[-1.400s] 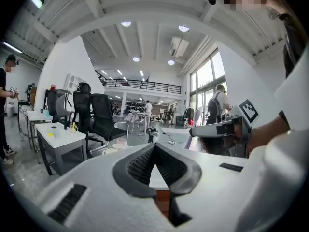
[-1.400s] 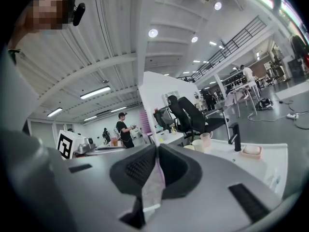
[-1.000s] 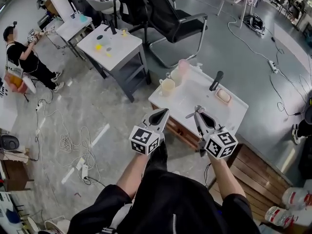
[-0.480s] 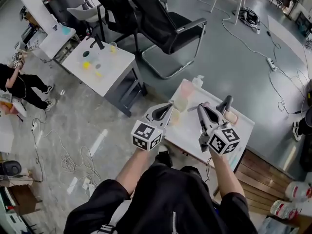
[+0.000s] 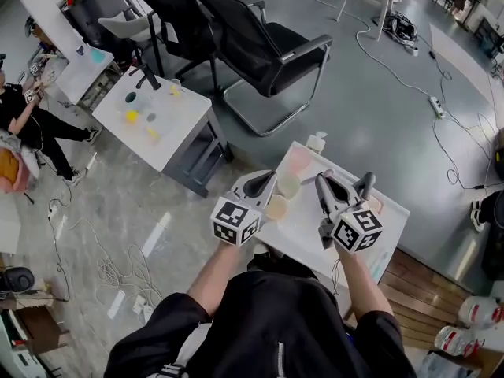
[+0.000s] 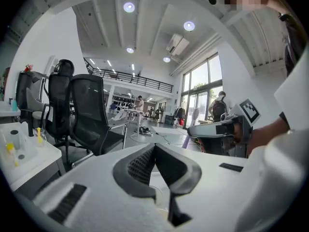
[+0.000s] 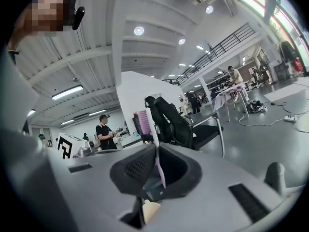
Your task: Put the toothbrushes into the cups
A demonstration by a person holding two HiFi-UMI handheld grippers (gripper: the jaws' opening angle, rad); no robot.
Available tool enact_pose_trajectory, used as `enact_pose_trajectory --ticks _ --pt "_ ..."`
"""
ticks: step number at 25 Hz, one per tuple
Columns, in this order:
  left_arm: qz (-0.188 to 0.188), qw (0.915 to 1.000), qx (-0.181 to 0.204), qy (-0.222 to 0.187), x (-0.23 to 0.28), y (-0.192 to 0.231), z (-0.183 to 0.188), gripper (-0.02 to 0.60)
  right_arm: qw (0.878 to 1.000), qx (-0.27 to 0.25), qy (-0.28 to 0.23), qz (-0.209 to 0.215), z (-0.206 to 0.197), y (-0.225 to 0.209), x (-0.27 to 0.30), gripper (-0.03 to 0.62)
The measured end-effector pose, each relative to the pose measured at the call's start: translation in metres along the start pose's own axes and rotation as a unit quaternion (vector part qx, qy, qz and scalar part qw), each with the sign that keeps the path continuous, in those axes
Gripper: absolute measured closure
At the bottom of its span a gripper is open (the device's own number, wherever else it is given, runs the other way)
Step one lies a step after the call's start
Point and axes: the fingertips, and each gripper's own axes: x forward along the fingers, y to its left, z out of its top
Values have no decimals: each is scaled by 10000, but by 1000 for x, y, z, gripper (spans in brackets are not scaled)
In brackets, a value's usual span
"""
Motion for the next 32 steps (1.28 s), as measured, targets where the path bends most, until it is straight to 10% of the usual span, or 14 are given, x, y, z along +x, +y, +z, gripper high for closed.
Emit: enact_pose_trajectory --ticks 16,32 --pt "305 9991 -182 233 4 20 -22 580 9996 -173 223 -26 0 -50 79 566" --pt "873 9953 -285 309 -30 53 -37 580 9891 -537 1348 -269 -91 -103 142 565"
